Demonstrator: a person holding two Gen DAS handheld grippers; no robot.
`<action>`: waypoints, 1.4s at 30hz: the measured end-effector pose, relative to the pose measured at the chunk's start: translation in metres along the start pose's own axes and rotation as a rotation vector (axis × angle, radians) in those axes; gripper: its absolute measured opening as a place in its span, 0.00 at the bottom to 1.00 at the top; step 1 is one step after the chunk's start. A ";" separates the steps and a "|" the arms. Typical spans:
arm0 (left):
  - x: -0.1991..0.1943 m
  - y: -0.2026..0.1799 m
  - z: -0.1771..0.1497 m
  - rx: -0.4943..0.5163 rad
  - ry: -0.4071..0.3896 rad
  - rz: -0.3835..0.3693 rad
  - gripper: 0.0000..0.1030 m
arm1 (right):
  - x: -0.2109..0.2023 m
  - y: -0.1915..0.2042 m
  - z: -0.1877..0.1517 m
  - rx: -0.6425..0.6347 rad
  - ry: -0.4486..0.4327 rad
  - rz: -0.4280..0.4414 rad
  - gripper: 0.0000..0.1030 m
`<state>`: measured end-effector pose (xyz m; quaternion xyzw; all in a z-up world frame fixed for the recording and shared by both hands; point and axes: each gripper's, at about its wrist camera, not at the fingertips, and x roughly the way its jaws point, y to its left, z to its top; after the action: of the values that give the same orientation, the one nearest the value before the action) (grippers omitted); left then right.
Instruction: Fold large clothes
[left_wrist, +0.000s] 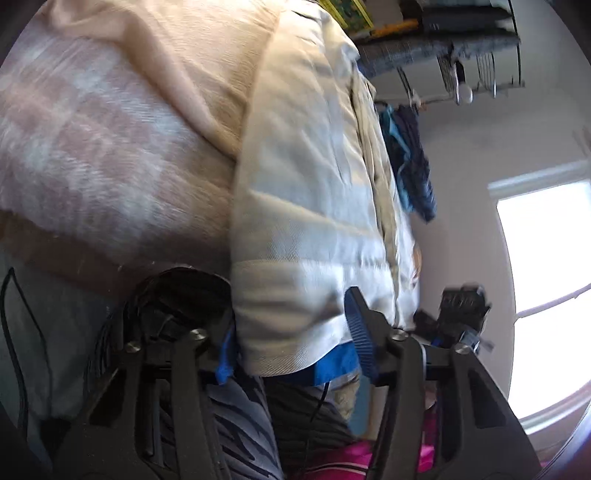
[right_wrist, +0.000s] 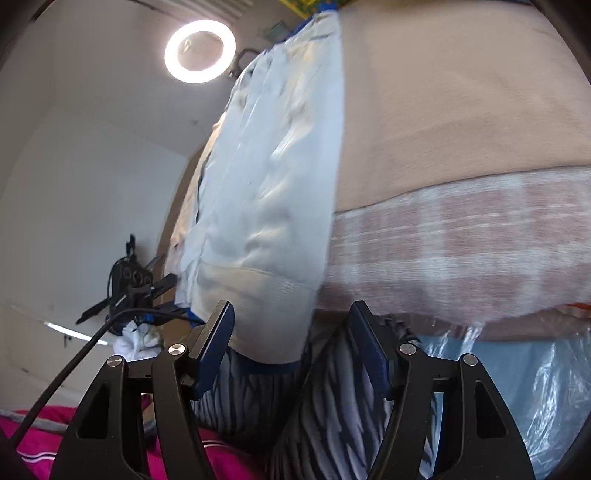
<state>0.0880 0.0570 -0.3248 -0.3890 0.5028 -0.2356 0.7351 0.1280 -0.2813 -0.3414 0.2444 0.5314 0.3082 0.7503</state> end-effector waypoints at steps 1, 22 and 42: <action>-0.002 -0.003 0.000 0.008 0.002 0.009 0.42 | 0.005 0.003 0.001 -0.005 0.015 0.001 0.60; -0.046 -0.060 0.038 -0.033 -0.015 -0.127 0.20 | -0.012 0.054 0.032 0.012 -0.028 0.187 0.19; 0.007 -0.086 0.201 -0.117 -0.106 -0.063 0.18 | 0.013 0.070 0.192 0.108 -0.098 0.101 0.18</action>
<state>0.2796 0.0688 -0.2206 -0.4589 0.4636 -0.2081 0.7288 0.2987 -0.2307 -0.2410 0.3256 0.4967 0.3041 0.7448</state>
